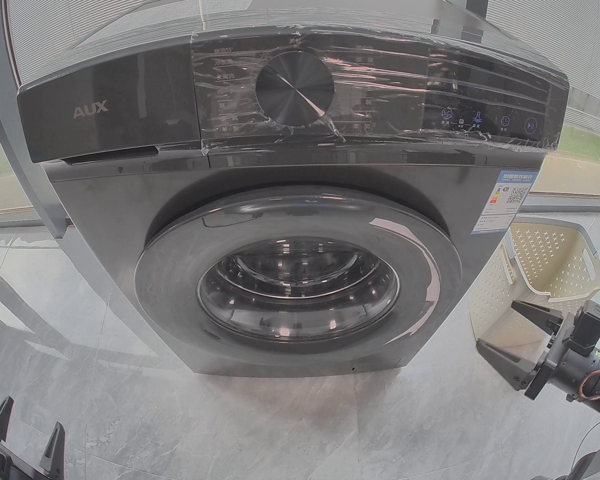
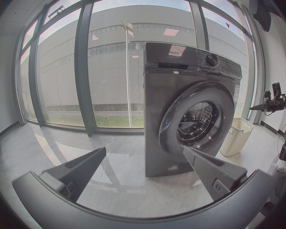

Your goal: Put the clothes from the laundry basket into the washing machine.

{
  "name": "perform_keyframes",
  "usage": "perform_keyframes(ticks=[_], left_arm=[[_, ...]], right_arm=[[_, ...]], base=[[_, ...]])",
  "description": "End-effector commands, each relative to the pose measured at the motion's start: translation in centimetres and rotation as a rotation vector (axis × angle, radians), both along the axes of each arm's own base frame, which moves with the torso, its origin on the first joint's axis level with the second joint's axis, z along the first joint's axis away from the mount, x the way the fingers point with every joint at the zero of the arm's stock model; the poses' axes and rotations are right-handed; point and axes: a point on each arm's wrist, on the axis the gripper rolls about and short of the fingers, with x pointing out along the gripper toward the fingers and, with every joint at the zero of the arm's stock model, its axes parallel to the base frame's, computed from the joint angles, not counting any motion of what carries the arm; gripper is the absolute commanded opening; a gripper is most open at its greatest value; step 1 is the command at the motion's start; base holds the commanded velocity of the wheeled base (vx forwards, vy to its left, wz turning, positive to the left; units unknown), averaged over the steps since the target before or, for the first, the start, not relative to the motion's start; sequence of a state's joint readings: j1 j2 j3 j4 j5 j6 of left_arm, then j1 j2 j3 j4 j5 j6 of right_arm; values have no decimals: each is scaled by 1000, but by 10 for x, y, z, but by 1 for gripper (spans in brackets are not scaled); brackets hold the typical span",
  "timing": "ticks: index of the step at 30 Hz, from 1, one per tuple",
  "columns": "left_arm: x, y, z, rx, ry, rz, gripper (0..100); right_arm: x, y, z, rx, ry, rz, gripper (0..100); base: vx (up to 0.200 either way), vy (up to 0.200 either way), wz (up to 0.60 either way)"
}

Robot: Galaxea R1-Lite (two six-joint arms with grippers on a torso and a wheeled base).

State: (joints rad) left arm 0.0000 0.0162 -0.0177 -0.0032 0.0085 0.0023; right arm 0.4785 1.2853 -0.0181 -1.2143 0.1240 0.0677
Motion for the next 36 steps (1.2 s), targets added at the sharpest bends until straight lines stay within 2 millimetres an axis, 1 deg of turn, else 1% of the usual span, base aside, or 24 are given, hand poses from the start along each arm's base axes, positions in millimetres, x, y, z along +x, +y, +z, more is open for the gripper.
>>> perform_keyframes(ticks=[1,4,8,11,13,14,15,24,28,30,31,34,36], left_arm=[[0,0,-5,-1,-1,-1,100],[0,0,-5,-2,-1,1,100],[0,0,-5,1,-1,-1,100],[0,0,-5,-1,-1,-1,100],[0,0,-5,-1,-1,-1,100],[0,0,-5,-2,-1,1,100],[0,0,-5,-1,-1,1,100],[0,0,-5,1,-1,-1,100],[0,0,-5,-1,-1,-1,100],[0,0,-5,-1,-1,1,100],[0,0,-5,-2,-1,1,100],[0,0,-5,-7,-2,4,100],[0,0,-5,-13,-2,4,100]], right_arm=[[-56,-45,11,-11,-135,-144,100],[-86,-56,-2,-43,-123,-207,100],[-114,-62,-15,-62,-130,-261,100],[-128,-64,-23,-52,-156,-265,100],[-129,-64,-23,-51,-158,-268,100],[-136,-65,-27,-38,-201,-273,100],[-140,-65,-29,-30,-227,-280,100],[-149,-64,-31,-22,-308,-362,100],[-150,-64,-40,-27,-304,-389,100],[-149,-64,-49,-47,-225,-411,100],[-149,-64,-50,-52,-212,-422,100],[-148,-68,-59,-62,-116,-587,100],[-148,-69,-62,-23,-71,-621,100]], base=[[0,0,0],[0,0,0],[0,0,0],[0,0,0],[0,0,0],[0,0,0],[0,0,0],[0,0,0],[0,0,0],[0,0,0],[0,0,0],[0,0,0],[0,0,0]])
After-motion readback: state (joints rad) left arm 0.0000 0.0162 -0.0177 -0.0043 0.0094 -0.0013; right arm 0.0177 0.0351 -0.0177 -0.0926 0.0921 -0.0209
